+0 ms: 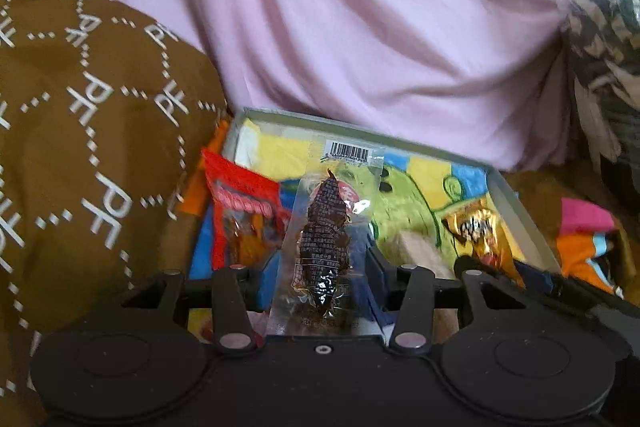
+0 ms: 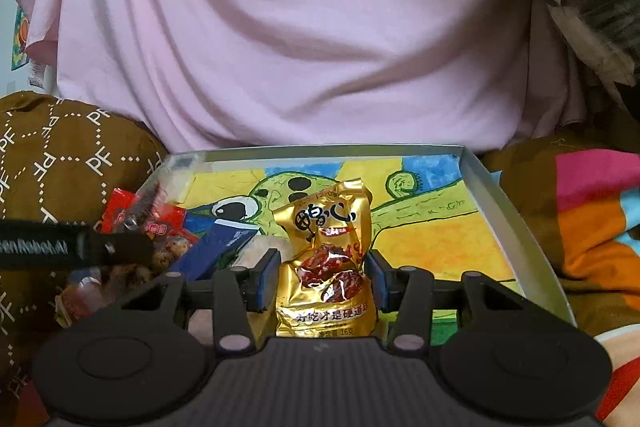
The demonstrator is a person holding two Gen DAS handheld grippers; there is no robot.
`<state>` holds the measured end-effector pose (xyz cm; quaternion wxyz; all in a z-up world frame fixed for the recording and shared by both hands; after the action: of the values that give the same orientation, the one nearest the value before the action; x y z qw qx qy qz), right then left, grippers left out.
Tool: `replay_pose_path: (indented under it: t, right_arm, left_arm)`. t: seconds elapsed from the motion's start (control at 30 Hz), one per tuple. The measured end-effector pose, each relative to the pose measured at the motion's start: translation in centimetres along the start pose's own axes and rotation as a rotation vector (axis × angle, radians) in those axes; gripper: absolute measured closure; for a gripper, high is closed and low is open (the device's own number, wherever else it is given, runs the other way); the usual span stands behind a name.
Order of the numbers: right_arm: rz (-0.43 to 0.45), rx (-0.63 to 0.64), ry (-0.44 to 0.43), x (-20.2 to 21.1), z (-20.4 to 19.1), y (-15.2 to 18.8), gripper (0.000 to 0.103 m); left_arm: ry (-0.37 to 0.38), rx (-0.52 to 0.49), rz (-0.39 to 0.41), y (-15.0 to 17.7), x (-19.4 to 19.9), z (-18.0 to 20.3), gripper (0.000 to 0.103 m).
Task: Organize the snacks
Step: 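Carry the jerky pack and gold bag over the tray and lower them inside, then open both tools and lift them away from the tray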
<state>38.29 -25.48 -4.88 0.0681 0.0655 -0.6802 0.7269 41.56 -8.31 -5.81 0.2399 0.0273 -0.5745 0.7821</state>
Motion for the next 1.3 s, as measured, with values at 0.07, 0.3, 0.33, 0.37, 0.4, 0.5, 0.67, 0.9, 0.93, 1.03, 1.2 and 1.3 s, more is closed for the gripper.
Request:
replay_pose_path:
  t: [0.07, 0.3, 0.33, 0.37, 0.4, 0.5, 0.67, 0.9, 0.93, 1.03, 1.2, 1.3]
  right_arm:
    - [-0.002, 0.002, -0.004, 0.0, -0.1, 0.0, 0.051]
    - [-0.007, 0.003, -0.009, 0.0, -0.4, 0.1, 0.043]
    - [-0.008, 0.005, -0.008, 0.0, -0.5, 0.1, 0.041]
    - [-0.007, 0.005, -0.007, 0.0, -0.5, 0.1, 0.037]
    - [-0.005, 0.006, -0.007, 0.0, -0.5, 0.1, 0.034]
    - [-0.001, 0.000, -0.008, 0.2, -0.4, 0.0, 0.023]
    - [0.019, -0.007, 0.005, 0.9, -0.2, -0.4, 0.010]
    - [0.085, -0.030, 0.047, 3.4, 1.0, -2.0, 0.000]
    - [0.095, -0.034, 0.051, 4.0, 1.2, -2.2, 0.000]
    - [0.118, -0.040, 0.065, 5.7, 1.8, -2.9, 0.000]
    - [0.156, -0.027, 0.089, 8.9, 2.6, -3.7, 0.000]
    - [0.190, -0.021, 0.099, 11.1, 2.8, -4.4, 0.000]
  left_arm:
    - [-0.005, -0.014, 0.002, 0.3, -0.2, 0.1, 0.055]
    - [-0.005, 0.009, -0.014, 0.1, -0.5, 0.0, 0.054]
    - [-0.005, 0.015, -0.016, 0.1, -0.5, 0.0, 0.051]
    - [-0.005, 0.019, -0.017, 0.1, -0.5, 0.0, 0.049]
    - [-0.004, 0.023, -0.017, 0.1, -0.4, 0.0, 0.047]
    - [0.001, 0.037, -0.017, 0.0, -0.3, 0.0, 0.043]
    - [-0.010, 0.062, 0.002, -0.5, 0.5, 0.0, 0.031]
    - [-0.023, 0.100, 0.040, -2.0, 2.8, 0.2, 0.011]
    - [-0.027, 0.098, 0.048, -2.2, 3.3, 0.3, 0.009]
    - [-0.039, 0.084, 0.070, -2.6, 4.8, 0.8, 0.001]
    - [-0.061, 0.043, 0.106, -3.2, 7.6, 1.9, 0.001]
    - [-0.070, 0.026, 0.122, -3.4, 9.4, 2.5, 0.001]
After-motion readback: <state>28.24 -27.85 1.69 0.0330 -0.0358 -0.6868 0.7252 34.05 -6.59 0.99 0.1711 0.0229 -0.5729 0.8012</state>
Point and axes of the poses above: each gripper's, at about its wrist camera, not at the fingertips, and x roughly against the way its jaws point, z to its right, y to its underside, the point moved 6 cm from there along -x, roughly the way its jaws point, and after that the axes turned 8 degrees about z, right-handed, at the moved point
